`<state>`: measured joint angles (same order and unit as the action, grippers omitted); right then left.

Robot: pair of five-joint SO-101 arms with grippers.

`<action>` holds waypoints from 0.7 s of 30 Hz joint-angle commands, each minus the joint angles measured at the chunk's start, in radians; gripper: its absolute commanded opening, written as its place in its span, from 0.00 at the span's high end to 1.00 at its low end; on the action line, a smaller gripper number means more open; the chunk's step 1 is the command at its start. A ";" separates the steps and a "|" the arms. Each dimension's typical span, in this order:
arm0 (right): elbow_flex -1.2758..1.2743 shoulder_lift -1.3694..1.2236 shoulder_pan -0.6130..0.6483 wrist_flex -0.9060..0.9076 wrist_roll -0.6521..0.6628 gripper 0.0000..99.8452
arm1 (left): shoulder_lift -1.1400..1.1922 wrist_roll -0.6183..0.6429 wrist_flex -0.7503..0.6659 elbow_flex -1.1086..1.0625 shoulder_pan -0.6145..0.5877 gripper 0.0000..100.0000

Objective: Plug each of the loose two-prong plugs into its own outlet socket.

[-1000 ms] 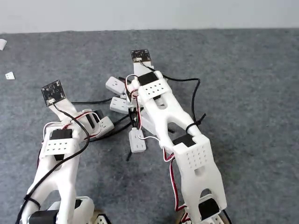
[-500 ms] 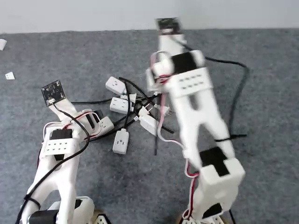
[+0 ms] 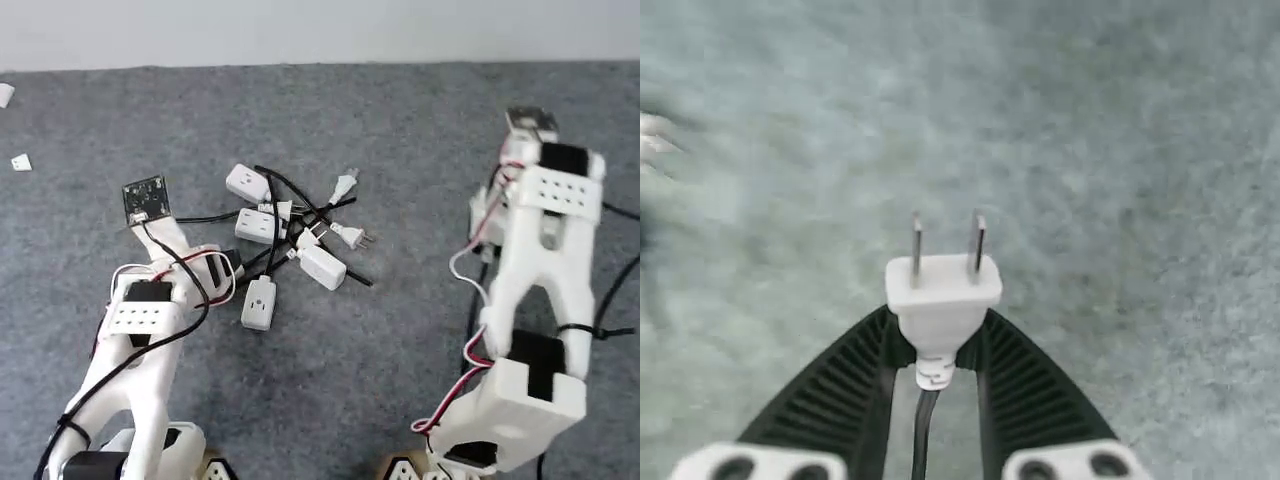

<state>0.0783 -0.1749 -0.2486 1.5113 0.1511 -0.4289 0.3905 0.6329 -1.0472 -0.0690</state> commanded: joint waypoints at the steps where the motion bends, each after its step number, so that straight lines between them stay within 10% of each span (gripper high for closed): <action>1: -0.084 0.024 -0.073 -0.150 0.060 0.99 | -0.029 -0.015 -0.026 0.015 0.009 0.75; 21: -0.028 0.044 0.050 0.007 0.041 0.80 | -0.031 -0.114 0.106 0.016 0.127 0.70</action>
<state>-0.0230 -0.1749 -0.2348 1.4223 0.2263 -0.4289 0.3322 0.6912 -1.0472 0.0031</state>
